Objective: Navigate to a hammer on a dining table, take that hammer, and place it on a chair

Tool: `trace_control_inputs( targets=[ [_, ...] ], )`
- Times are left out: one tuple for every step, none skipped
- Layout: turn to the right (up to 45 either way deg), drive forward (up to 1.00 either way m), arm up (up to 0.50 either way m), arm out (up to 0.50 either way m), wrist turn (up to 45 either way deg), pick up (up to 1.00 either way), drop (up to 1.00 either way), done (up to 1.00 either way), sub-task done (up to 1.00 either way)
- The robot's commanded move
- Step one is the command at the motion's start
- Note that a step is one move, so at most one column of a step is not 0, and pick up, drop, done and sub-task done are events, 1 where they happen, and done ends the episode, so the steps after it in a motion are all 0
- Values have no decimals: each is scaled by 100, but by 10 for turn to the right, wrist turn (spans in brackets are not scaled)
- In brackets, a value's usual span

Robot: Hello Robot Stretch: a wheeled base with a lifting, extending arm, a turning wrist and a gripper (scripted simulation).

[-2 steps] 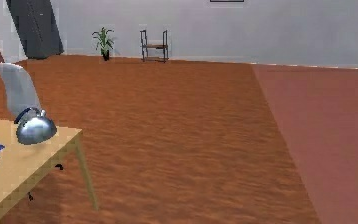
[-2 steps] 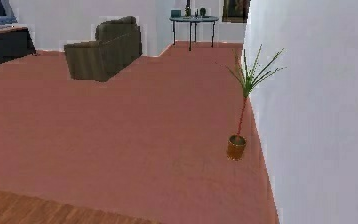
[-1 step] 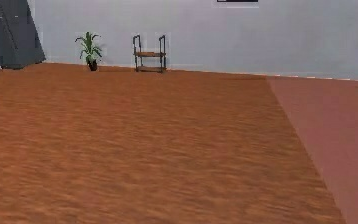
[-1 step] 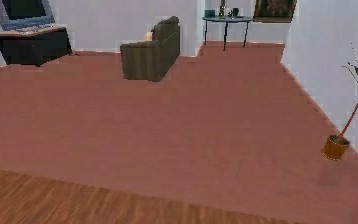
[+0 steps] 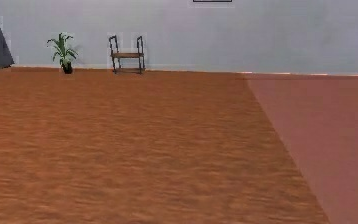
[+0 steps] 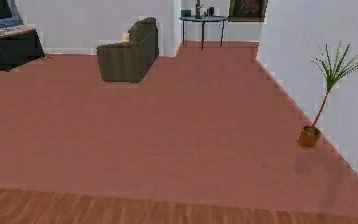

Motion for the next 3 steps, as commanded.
trace_control_inputs(
  targets=[
    [0, 30, 0, 0, 0, 0, 0, 0, 0],
    [-450, 0, 0, 0, 0, 0, 0, 0, 0],
    [-30, 0, 0, 0, 0, 0, 0, 0, 0]
  ],
)
